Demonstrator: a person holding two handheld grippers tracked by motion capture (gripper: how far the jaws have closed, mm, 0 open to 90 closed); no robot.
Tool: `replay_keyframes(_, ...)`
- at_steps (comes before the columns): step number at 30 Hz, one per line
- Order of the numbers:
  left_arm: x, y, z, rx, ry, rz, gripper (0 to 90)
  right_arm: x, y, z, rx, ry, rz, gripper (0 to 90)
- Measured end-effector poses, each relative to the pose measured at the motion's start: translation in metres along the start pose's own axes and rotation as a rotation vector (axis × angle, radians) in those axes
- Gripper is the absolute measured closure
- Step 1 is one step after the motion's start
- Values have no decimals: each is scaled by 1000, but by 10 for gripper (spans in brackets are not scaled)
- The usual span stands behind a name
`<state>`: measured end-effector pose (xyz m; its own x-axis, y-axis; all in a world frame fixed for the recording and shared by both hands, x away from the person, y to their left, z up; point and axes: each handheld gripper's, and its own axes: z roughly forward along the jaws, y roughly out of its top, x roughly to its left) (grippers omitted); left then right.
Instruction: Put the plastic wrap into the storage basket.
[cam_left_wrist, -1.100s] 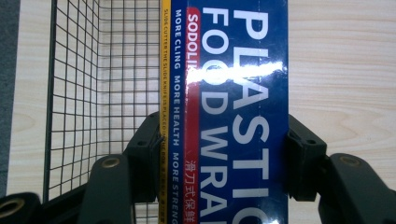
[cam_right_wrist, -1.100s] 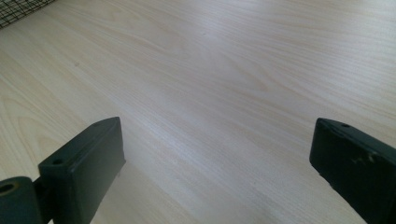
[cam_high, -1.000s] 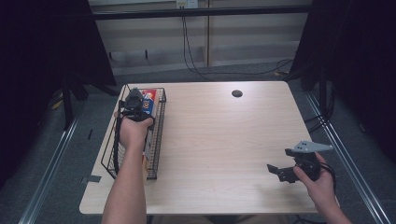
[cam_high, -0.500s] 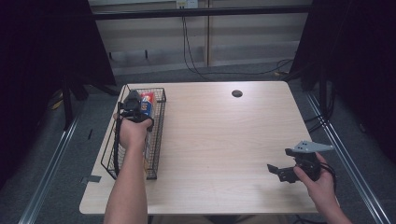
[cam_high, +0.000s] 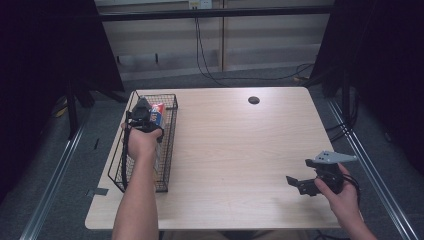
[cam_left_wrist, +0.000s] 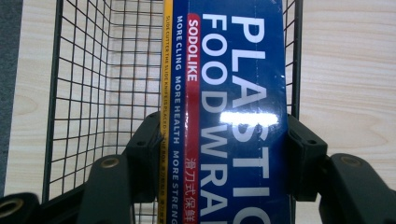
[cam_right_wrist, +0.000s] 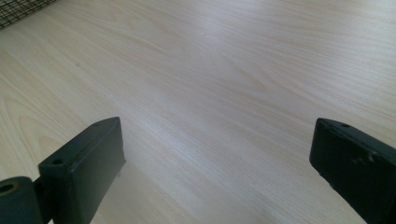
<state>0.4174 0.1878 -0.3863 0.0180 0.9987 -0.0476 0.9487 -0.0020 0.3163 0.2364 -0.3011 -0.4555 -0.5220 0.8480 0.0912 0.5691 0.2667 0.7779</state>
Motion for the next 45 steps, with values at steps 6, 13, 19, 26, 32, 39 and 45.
replay_keyframes(6,1,0,3,15,4,22,419,0,0,0,-1,-1,-2,27)
replay_keyframes(13,2,0,7,26,-2,22,419,0,0,0,-1,2,0,27)
replay_keyframes(19,1,0,8,34,-7,23,419,0,0,0,3,1,-2,27)
replay_keyframes(26,2,0,12,45,-2,33,419,0,0,1,7,3,0,27)
replay_keyframes(32,2,0,14,49,-8,25,418,0,0,1,8,5,-3,27)
replay_keyframes(39,1,-1,17,56,-8,26,417,1,-1,2,6,2,-2,27)
replay_keyframes(45,1,0,18,64,-7,23,416,0,-1,2,9,2,-4,27)
